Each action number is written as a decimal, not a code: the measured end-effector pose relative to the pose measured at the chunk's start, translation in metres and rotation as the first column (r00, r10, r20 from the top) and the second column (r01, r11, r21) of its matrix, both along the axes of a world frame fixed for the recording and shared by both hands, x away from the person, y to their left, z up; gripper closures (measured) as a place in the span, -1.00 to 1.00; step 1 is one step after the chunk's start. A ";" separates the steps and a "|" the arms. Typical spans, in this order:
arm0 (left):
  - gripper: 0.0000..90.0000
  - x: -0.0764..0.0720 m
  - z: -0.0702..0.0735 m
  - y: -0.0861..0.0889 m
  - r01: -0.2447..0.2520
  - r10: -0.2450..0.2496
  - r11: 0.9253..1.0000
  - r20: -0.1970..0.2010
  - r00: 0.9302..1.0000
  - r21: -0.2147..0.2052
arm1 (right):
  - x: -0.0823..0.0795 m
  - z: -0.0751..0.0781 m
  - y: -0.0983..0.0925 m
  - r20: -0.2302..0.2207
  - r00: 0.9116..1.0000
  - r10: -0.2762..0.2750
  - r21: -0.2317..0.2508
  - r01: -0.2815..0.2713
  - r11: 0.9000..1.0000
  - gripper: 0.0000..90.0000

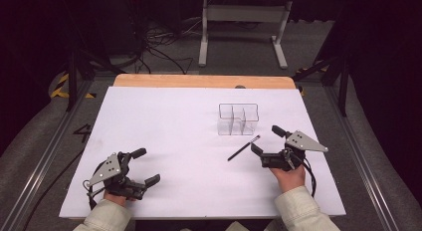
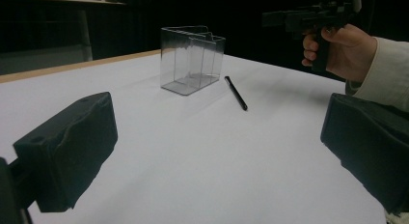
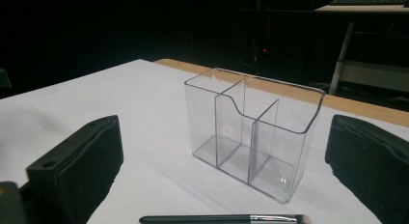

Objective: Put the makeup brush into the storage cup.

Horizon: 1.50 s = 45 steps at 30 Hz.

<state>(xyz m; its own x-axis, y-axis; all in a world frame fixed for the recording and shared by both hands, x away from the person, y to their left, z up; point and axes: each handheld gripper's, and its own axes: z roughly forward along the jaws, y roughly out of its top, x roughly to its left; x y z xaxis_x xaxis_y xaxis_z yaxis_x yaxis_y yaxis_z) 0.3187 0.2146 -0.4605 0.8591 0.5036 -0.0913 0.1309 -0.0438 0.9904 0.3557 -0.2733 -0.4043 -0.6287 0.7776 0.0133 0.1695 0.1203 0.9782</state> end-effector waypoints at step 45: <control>-1.00 0.008 0.002 -0.012 -0.029 0.035 0.991 -0.049 0.998 0.129 | 0.048 0.018 0.028 -0.418 0.881 -0.222 -0.300 0.097 0.949 -0.95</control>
<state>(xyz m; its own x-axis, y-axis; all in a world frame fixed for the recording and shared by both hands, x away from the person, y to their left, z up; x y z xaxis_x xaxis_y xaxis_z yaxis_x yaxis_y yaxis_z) 0.3267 0.2023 -0.4584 0.8382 0.5411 -0.0674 0.1842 -0.1646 0.9690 0.4033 -0.2457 -0.3866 -0.4721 0.8806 0.0404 0.6139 0.2955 0.7320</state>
